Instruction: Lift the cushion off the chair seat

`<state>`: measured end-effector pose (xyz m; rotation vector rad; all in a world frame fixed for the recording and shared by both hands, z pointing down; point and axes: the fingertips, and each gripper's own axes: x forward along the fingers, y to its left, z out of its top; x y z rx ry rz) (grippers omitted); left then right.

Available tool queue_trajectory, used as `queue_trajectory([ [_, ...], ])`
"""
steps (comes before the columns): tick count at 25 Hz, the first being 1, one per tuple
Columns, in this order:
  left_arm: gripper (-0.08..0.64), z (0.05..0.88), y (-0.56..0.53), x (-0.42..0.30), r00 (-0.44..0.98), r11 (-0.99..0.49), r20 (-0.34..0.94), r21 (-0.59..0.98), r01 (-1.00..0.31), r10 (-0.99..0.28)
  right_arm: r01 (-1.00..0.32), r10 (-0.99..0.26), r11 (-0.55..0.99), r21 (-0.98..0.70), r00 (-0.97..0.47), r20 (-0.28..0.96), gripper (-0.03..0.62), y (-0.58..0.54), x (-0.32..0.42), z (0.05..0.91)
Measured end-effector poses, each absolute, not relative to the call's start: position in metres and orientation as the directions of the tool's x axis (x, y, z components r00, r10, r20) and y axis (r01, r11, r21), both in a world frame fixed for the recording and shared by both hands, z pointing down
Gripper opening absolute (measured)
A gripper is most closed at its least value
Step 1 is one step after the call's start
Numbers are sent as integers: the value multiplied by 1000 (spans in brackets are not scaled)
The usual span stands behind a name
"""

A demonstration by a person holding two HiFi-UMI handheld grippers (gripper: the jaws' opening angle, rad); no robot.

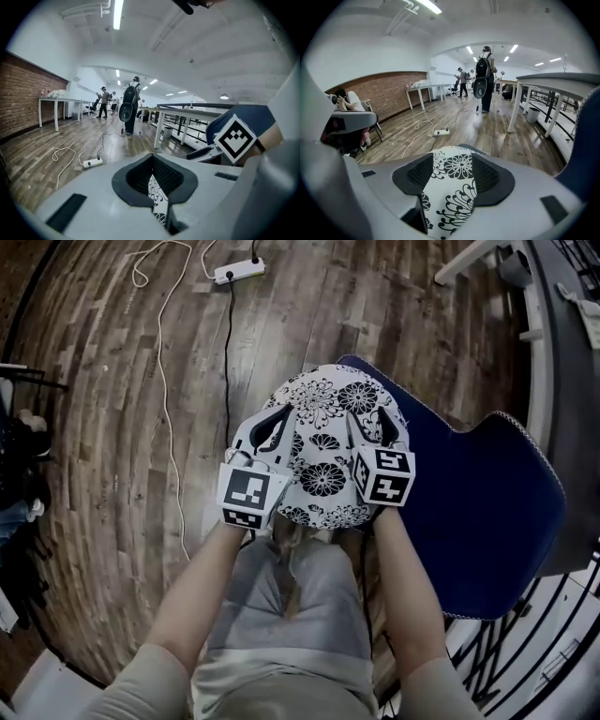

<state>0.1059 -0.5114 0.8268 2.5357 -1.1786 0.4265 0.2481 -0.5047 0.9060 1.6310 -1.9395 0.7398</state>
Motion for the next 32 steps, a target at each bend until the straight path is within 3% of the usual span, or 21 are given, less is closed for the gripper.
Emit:
queue_trajectory([
  [8,5,920,-500,109,611,-613,521,196,-765,-596,-991,-555,66,-114,-131,821,250,-490,263,1008],
  [11,5,932,-498,107,607,-591,547,232,-772,-577,-991,-566,90,-98,-132,813,225,-485,260,1026],
  [16,5,940,-493,98,593,-595,572,214,-774,-566,-991,-579,128,-48,-114,807,148,-486,255,1024],
  [18,5,938,-491,93,586,-593,580,207,-778,-567,-990,-576,134,-35,-107,810,49,-484,252,1020],
  [24,5,899,-485,83,581,-587,571,202,-784,-579,-988,-627,48,-147,-144,766,21,-477,248,967],
  [32,5,769,-490,73,588,-584,495,184,-791,-640,-982,-773,99,-161,-178,609,18,-485,244,795],
])
